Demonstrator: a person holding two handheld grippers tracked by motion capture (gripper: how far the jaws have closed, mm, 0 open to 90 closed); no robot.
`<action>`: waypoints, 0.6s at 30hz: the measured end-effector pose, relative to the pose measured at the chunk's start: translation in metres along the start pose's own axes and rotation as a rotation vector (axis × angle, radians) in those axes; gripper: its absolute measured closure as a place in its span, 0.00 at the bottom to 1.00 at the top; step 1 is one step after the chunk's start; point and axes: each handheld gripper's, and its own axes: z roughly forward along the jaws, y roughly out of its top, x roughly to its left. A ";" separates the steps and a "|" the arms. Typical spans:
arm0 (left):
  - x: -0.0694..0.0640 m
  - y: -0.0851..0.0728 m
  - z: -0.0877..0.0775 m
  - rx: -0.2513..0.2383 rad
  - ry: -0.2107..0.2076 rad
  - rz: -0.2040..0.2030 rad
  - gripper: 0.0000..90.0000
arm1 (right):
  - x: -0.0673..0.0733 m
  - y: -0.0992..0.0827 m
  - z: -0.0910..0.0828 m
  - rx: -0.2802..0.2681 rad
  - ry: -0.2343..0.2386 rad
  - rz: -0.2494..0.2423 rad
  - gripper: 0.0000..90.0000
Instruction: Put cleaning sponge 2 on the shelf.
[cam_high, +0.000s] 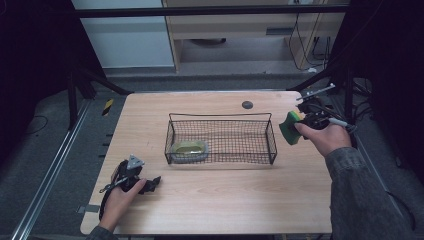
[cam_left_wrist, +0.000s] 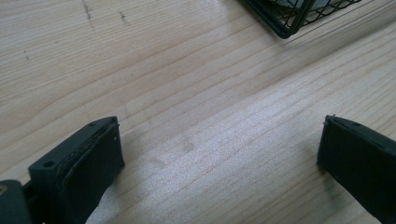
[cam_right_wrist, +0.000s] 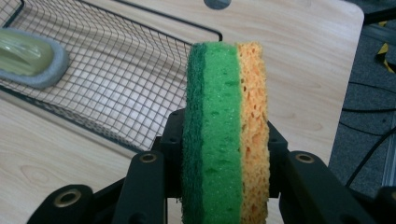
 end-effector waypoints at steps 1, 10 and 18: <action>0.000 0.000 0.000 0.001 0.000 0.000 0.00 | 0.000 0.003 0.000 -0.002 0.000 0.000 0.71; 0.000 0.000 0.000 -0.001 -0.001 0.000 0.00 | 0.008 0.026 0.002 -0.036 0.000 -0.020 0.71; 0.000 0.000 0.000 -0.003 -0.001 0.000 0.00 | 0.017 0.033 0.016 -0.052 0.015 -0.039 0.71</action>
